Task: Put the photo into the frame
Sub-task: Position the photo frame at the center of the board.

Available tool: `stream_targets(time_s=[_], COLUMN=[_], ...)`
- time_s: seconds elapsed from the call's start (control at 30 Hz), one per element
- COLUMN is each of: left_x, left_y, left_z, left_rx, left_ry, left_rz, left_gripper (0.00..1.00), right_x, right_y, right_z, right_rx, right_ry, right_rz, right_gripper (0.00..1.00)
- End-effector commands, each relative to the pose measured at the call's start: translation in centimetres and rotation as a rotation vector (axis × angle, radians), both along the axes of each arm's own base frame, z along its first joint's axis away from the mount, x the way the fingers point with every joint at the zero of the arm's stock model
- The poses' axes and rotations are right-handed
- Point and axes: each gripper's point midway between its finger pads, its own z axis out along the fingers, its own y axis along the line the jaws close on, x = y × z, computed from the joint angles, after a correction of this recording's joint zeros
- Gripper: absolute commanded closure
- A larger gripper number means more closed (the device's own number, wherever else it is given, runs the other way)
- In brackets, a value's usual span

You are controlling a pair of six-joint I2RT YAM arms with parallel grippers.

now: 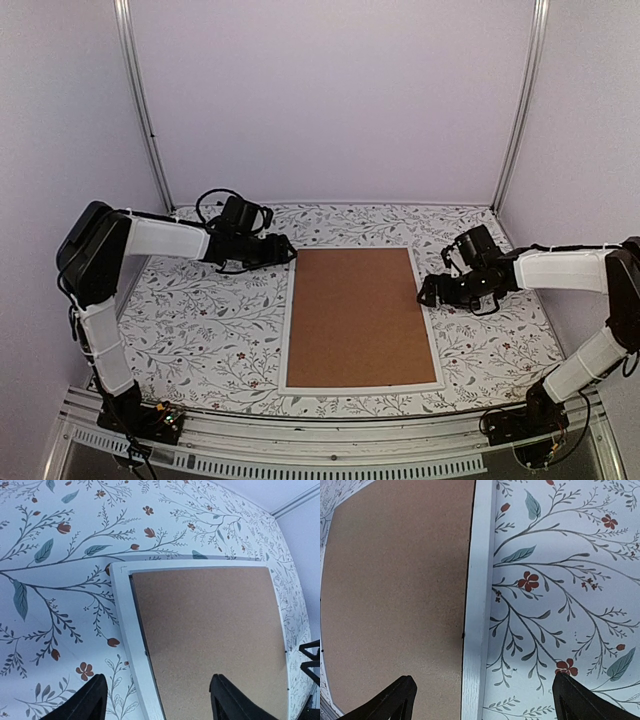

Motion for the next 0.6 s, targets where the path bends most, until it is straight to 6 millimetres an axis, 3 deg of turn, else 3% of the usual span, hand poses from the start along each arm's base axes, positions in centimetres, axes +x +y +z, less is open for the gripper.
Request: stream_targets(time_s=[0.0, 0.07, 0.17, 0.43, 0.57], left_x=[1.0, 1.2, 1.4, 2.2, 3.0], left_y=[-0.5, -0.5, -0.3, -0.6, -0.5], left_z=[2.2, 2.4, 2.6, 2.2, 2.1], left_rx=[-0.069, -0.084, -0.100, -0.092, -0.068], left_ry=[-0.057, -0.058, -0.059, -0.068, -0.087], left_rz=[-0.057, -0.067, -0.072, -0.087, -0.085], left_gripper=[0.24, 0.18, 0.15, 0.14, 0.14], right_x=[-1.2, -1.4, -1.3, -0.7, -0.6], right_y=[0.9, 1.1, 1.3, 1.6, 1.6], right_z=[-1.9, -2.3, -2.9, -4.4, -4.5], right_rx=[0.013, 0.016, 0.009, -0.028, -0.040], right_ry=[0.045, 0.054, 0.065, 0.100, 0.103], right_rz=[0.027, 0.035, 0.049, 0.083, 0.098], right_gripper=[0.01, 0.04, 0.12, 0.50, 0.64])
